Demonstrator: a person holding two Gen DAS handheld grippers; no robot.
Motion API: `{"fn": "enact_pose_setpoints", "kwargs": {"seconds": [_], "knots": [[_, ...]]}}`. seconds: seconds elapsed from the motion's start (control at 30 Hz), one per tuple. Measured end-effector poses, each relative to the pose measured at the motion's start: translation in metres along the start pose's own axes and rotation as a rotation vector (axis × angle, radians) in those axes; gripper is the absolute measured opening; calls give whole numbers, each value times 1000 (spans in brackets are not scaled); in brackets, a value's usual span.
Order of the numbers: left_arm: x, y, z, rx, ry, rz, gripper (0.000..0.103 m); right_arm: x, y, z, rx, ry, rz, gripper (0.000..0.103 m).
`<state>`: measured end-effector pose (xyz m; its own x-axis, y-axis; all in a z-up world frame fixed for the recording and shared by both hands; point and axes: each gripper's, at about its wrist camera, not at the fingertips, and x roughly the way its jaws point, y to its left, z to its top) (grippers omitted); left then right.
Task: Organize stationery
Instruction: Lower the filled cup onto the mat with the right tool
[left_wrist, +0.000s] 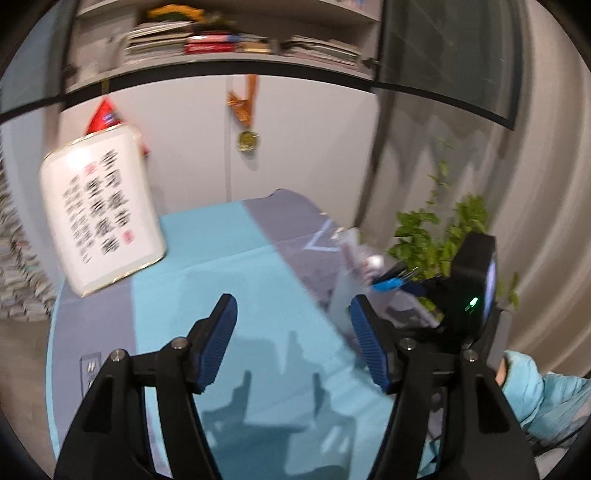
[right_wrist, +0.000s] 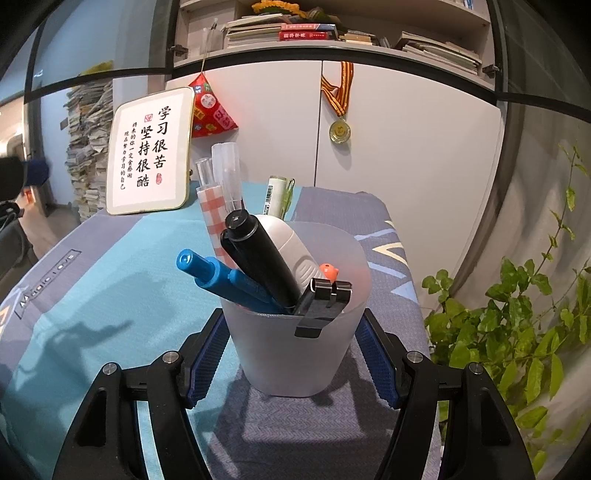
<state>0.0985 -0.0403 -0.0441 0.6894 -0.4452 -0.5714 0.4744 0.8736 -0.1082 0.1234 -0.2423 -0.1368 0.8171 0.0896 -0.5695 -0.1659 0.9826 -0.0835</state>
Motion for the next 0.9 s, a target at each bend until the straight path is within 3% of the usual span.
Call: {"fn": "enact_pose_setpoints", "kwargs": {"seconds": [0.3,0.7,0.8,0.9], "knots": [[-10,30,-22,-102,2,24,67,-1,6,0,-11,11,-67,79],[5,38,-29,-55,-1,38,72,-3,4,22,19,45,-67,80],[9,40,-29,-49,-4,47,72,2,3,26,34,67,-48,79],[10,44,-28,-50,-8,50,73,3,5,28,38,68,-42,70]]}}
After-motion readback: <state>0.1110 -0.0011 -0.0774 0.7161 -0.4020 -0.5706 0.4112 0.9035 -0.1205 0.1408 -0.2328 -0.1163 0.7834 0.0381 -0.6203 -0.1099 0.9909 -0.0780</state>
